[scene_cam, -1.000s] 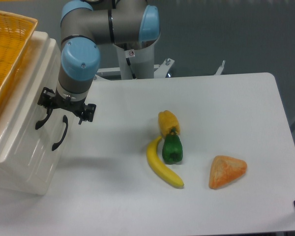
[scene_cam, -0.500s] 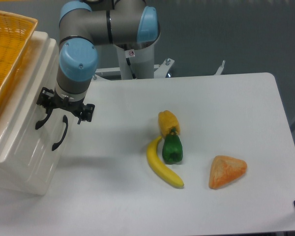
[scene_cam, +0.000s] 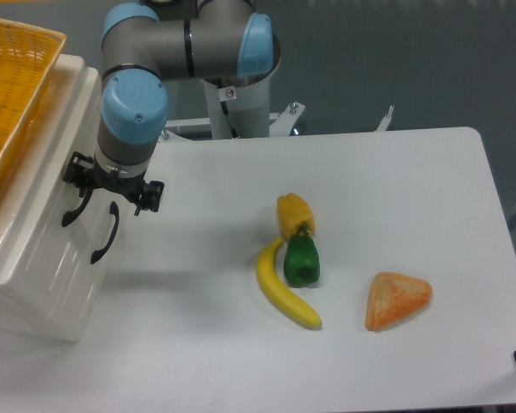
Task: Slide the top white drawer open
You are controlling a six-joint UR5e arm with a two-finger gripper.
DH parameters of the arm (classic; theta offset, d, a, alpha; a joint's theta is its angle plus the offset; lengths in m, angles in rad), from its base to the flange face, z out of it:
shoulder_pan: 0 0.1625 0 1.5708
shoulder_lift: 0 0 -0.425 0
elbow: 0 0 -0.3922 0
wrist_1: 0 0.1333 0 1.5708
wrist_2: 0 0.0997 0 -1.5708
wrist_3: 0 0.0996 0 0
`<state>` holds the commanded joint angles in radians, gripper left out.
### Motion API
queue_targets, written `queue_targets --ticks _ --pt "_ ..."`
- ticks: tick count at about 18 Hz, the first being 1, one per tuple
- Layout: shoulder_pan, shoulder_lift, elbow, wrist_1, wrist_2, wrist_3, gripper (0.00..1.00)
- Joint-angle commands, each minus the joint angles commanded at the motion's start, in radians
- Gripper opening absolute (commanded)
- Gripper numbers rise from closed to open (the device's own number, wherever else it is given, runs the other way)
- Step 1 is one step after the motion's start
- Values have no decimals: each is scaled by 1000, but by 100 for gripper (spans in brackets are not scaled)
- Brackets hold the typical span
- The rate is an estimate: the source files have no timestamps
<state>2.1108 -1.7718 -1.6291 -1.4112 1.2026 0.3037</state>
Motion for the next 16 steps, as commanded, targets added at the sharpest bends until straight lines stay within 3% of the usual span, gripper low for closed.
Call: queue_targets --ticks 16 --pt "-3 -3 0 -9 21 0 100"
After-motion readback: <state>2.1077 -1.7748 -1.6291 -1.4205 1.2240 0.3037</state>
